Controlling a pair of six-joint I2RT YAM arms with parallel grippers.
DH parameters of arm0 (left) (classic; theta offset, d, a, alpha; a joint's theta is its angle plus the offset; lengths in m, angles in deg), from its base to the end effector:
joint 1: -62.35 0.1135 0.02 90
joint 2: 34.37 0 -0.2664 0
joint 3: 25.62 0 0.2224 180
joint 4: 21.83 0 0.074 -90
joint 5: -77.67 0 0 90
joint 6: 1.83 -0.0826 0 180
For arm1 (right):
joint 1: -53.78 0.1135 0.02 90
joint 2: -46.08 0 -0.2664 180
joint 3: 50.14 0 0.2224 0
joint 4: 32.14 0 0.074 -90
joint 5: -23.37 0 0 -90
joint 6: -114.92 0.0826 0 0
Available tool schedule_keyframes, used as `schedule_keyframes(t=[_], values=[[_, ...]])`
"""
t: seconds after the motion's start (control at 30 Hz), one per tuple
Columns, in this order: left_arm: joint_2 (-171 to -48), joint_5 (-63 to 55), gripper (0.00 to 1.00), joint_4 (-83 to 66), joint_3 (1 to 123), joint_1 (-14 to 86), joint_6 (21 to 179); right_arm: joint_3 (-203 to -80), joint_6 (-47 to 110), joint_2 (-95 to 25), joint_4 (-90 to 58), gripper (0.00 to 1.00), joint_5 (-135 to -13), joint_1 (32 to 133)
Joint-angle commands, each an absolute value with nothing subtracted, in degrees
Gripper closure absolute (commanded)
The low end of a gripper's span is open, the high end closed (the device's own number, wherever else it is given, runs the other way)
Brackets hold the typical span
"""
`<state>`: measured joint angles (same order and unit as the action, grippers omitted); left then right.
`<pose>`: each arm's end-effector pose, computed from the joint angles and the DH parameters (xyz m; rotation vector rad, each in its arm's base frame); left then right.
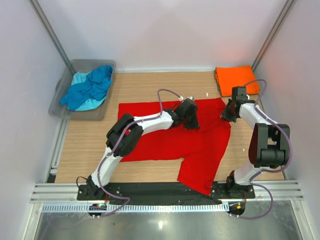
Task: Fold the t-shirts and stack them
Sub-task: Fold the tshirt
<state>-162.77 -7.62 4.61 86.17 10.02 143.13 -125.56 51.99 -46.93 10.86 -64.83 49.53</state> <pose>0.3080 -0.4101 0.1520 -0.0130 2.5546 -0.9556 0.3218 -0.0265 0.1759 0.7206 2.5302 0.0961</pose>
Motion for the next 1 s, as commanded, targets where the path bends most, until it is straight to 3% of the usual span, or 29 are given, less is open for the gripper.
schedule_keyframes(t=[0.0,0.37,0.97], values=[[-161.46,-9.08,1.00,5.43,89.18,9.79,141.70,-128.45,52.17,-42.69,11.72,0.99,-64.17,49.56],[-160.58,-8.99,1.00,8.23,89.70,9.79,140.21,-128.72,53.57,-41.11,17.34,0.99,-61.37,49.56],[-157.59,-9.33,1.00,14.57,89.79,9.79,135.90,-117.47,59.20,-29.33,17.78,0.99,-63.03,49.83]])
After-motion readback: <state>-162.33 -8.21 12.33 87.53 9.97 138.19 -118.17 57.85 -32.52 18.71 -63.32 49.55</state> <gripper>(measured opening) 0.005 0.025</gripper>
